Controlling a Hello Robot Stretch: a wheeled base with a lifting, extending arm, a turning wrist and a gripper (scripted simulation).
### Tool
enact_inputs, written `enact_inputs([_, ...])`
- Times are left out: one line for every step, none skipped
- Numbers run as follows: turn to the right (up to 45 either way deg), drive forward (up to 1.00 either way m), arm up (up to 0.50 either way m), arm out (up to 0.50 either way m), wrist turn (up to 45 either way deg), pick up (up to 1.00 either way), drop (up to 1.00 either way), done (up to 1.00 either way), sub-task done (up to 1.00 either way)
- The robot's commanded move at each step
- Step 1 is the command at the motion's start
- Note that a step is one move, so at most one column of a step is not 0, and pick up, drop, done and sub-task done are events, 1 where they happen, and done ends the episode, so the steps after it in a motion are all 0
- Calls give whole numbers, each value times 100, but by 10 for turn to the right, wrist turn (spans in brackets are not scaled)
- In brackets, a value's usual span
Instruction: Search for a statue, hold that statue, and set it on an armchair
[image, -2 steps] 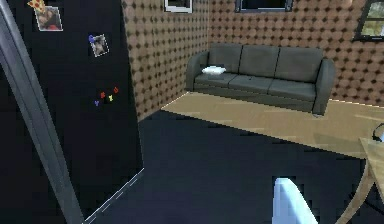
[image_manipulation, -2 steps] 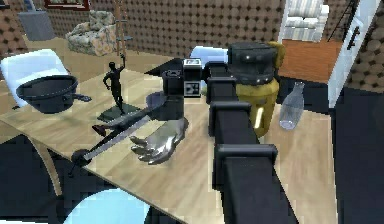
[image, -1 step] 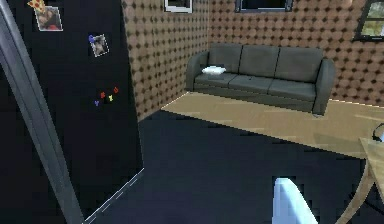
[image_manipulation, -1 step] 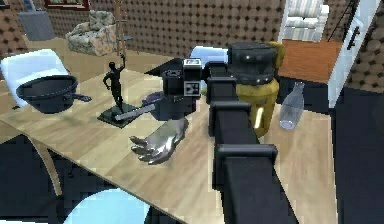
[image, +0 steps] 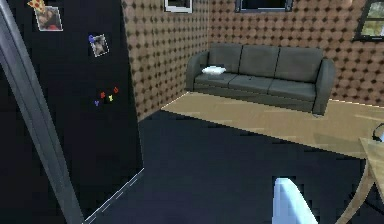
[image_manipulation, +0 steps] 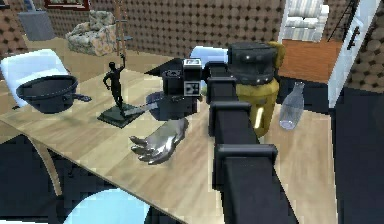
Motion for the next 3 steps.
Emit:
enact_inputs([0, 0, -22, 0, 0, 0, 0, 0, 0])
enact_inputs([0, 0, 0, 0, 0, 100, 0, 0, 0])
enact_inputs([0, 0, 10, 0, 0, 0, 0, 0, 0])
